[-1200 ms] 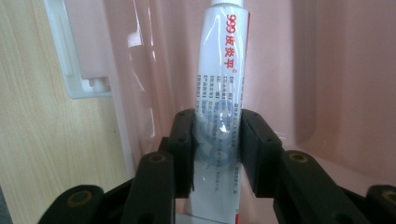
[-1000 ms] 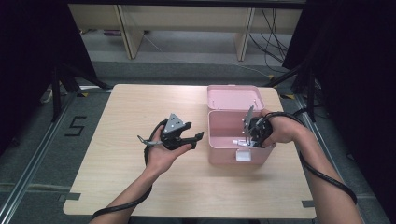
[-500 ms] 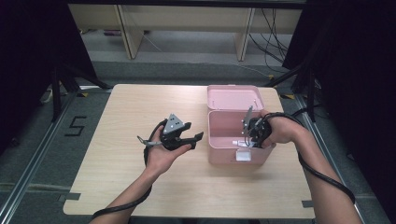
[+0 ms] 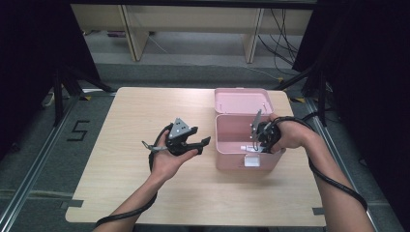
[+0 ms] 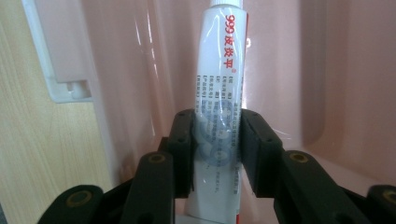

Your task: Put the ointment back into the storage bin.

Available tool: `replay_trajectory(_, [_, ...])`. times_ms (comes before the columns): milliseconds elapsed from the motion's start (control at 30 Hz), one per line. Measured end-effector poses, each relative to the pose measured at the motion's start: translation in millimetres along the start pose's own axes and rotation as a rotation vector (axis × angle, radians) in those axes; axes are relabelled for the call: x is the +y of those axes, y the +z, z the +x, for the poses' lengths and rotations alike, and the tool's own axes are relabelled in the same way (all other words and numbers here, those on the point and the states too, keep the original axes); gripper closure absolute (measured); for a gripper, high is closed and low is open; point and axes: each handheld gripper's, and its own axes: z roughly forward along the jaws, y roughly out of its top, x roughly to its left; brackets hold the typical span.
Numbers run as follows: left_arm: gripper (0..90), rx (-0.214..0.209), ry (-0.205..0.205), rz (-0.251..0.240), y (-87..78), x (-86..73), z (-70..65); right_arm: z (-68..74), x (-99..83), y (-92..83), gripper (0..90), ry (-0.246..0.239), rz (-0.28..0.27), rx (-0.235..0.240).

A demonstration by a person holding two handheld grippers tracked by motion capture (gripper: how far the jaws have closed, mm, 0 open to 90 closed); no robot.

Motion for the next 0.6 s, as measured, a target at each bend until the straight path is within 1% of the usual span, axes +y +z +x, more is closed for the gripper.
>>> replay_trajectory(33, [38.7, 0.000, 0.000, 0.000, 0.0, 0.0, 0.0, 1.2, -0.4, -0.6, 67.3, 0.032, 0.004, 0.002])
replay_trajectory(67, [38.7, 0.000, 0.000, -0.001, 0.0, 0.0, 0.0, 1.3, -0.7, -1.2, 66.2, 0.036, 0.002, -0.004])
replay_trajectory(100, [38.7, 0.000, 0.000, -0.001, 0.0, 0.1, -0.1, 1.1, -0.9, -2.0, 63.0, 0.038, -0.009, -0.005])
replay_trajectory(133, [38.6, 0.000, 0.000, -0.001, 0.0, 0.1, -0.2, 1.4, -1.4, -3.5, 60.8, 0.060, -0.005, -0.005])
replay_trajectory(167, [38.6, 0.000, 0.000, -0.002, 0.0, 0.1, -0.3, 0.5, -1.8, -4.8, 60.3, 0.062, -0.019, 0.000])
replay_trajectory(200, [38.7, -0.001, -0.001, -0.002, 0.2, 0.1, -0.5, 1.5, -2.1, -6.3, 60.5, 0.082, -0.012, 0.000])
replay_trajectory(233, [38.6, -0.001, 0.000, -0.002, 0.3, 0.1, -0.7, 1.5, -2.7, -8.5, 60.6, 0.074, -0.003, -0.001])
replay_trajectory(267, [38.7, -0.002, 0.000, -0.002, 0.5, 0.1, -0.9, 2.2, -3.2, -10.1, 60.6, 0.096, 0.001, 0.003])
replay_trajectory(300, [38.6, -0.009, -0.002, -0.008, 1.3, -0.1, -0.8, 2.3, -3.8, -11.0, 60.6, 0.098, -0.004, 0.000])
replay_trajectory(333, [38.7, -0.002, 0.000, 0.000, 1.1, 0.2, -1.2, 2.9, -4.6, -12.7, 60.6, 0.116, -0.004, -0.005])
replay_trajectory(367, [38.7, -0.003, -0.001, -0.001, 1.3, 0.3, -1.2, 2.6, -5.7, -13.9, 60.6, 0.120, -0.003, -0.007])
replay_trajectory(433, [38.7, -0.003, -0.001, 0.000, 1.9, 0.8, -1.0, 1.4, -6.6, -15.2, 60.6, 0.107, -0.009, -0.009])
replay_trajectory(500, [38.7, -0.003, -0.002, 0.000, 2.5, 1.3, -0.4, 1.9, -8.3, -17.0, 60.6, 0.131, -0.017, -0.014])
replay_trajectory(533, [38.7, -0.004, -0.004, -0.001, 2.9, 1.6, 0.1, 1.2, -8.3, -17.6, 60.8, 0.128, -0.020, -0.015])
replay_trajectory(567, [38.7, -0.002, -0.008, 0.000, 3.3, 1.8, 0.5, 0.0, -9.2, -18.0, 61.1, 0.121, -0.028, -0.026])
replay_trajectory(600, [38.8, -0.010, -0.012, -0.007, 4.2, 1.8, 1.3, -0.3, -9.7, -19.1, 62.0, 0.138, -0.034, -0.028])
